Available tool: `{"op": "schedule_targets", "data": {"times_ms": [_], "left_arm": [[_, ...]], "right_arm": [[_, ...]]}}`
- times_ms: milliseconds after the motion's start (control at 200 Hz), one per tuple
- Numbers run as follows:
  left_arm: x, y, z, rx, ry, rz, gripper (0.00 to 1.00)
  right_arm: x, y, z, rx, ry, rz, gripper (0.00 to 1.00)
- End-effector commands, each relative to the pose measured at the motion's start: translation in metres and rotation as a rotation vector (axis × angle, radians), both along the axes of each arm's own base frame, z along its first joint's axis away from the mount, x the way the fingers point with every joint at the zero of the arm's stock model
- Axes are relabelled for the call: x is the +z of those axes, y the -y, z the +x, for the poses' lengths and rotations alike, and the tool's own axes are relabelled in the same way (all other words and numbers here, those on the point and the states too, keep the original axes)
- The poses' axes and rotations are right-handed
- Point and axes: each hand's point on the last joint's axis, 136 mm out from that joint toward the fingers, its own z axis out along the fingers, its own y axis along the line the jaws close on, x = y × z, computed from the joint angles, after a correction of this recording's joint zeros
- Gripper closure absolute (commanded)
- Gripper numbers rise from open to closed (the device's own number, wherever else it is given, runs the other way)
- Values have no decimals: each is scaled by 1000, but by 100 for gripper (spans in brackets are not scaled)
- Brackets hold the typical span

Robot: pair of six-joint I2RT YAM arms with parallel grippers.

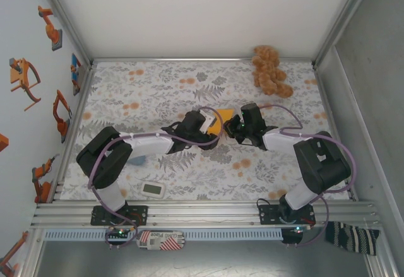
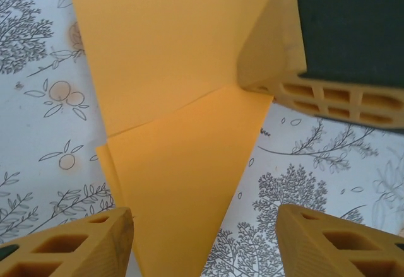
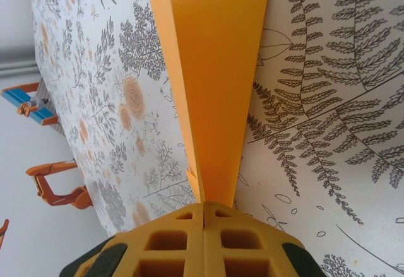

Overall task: Fold a paper plane with a square sheet of paper (pick it up from the middle)
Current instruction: Fold the wing for the fifth time at the center of the table.

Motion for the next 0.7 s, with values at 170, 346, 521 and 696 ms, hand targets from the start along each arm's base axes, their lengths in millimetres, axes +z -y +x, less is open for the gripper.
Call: {"op": "schedule_targets", "data": {"times_ms": [170, 346, 521, 696], "left_arm": [[-1, 11, 13, -129, 178, 68, 42], [-7, 14, 15, -155, 198, 76, 45], [-6, 16, 12, -185, 234, 70, 50], [-11, 13, 11, -193, 246, 98, 55]], "right_arm": [[18, -1, 6, -17, -5, 51, 100], [18, -1, 5, -18, -16, 64, 100], [18, 0, 3, -18, -29, 65, 100], [17, -1, 3, -18, -41, 70, 100]]}}
